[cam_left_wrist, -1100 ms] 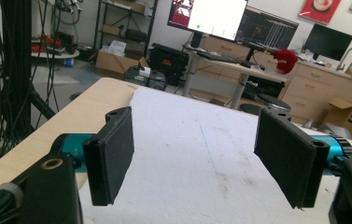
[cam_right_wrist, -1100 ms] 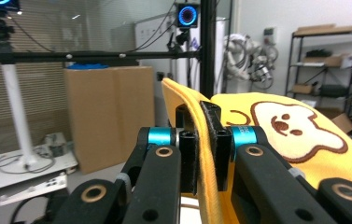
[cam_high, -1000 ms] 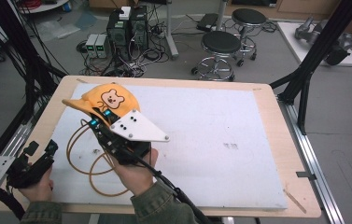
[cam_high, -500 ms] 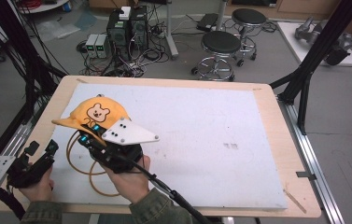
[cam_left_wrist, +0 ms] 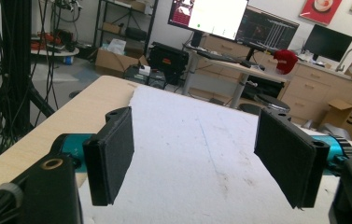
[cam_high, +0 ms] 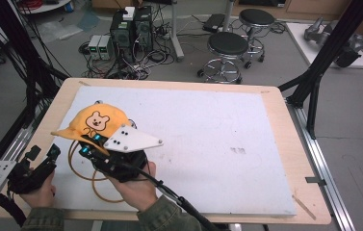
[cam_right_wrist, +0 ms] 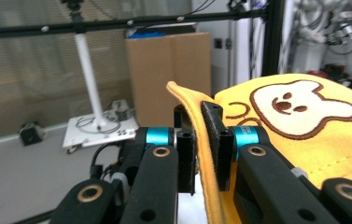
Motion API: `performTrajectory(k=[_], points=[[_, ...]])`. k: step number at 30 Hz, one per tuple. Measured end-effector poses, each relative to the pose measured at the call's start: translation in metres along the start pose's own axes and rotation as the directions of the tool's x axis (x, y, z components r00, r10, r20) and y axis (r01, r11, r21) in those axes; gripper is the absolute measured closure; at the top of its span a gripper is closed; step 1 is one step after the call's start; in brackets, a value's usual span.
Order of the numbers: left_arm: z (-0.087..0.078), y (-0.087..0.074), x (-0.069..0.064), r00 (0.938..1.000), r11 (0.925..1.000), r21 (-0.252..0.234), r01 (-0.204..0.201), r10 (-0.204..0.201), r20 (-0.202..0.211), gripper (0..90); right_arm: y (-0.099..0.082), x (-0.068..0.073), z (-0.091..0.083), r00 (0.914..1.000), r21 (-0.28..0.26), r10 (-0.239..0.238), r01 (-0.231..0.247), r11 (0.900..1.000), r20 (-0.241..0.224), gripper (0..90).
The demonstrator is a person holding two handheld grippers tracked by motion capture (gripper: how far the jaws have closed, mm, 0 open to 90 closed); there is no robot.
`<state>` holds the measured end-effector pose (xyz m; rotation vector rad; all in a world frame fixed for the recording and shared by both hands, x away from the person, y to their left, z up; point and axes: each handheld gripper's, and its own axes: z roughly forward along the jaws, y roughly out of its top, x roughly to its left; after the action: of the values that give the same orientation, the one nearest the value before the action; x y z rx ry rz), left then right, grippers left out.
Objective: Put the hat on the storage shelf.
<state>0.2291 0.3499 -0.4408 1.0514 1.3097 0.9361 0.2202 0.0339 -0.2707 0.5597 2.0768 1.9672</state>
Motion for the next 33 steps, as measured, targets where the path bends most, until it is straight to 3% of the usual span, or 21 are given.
performTrajectory(k=[9, 17, 27, 30, 33], points=[[0.0004, -0.0003, -0.0004, 1.0, 1.0, 0.004, -0.001, 0.001, 0.002, 28.6, -0.0045, 0.0071, 0.0009, 0.9946, 0.055, -0.085, 0.088, 0.9946, -0.06, 81.1], [0.0002, -0.0003, -0.0003, 1.0, 1.0, 0.003, 0.0, 0.0, 0.0, 28.6, -0.0058, 0.0033, 0.0032, 0.9849, 0.135, -0.071, 0.092, 0.9865, -0.158, 79.6], [0.0001, -0.0004, -0.0002, 1.0, 1.0, 0.003, 0.001, -0.001, -0.001, 28.6, -0.0077, 0.0028, 0.0056, 0.9763, 0.195, -0.069, 0.11, 0.9747, -0.205, 79.0], [0.0, -0.0003, -0.0001, 1.0, 1.0, 0.003, 0.002, -0.002, -0.001, 28.6, -0.0076, 0.0029, 0.0052, 0.9719, 0.202, -0.087, 0.132, 0.9704, -0.219, 74.4], [-0.0002, -0.0002, 0.0002, 1.0, 1.0, 0.001, 0.002, -0.002, -0.003, 28.6, -0.0062, -0.0006, 0.0049, 0.9623, 0.204, -0.078, 0.134, 0.9698, -0.261, 64.3]])
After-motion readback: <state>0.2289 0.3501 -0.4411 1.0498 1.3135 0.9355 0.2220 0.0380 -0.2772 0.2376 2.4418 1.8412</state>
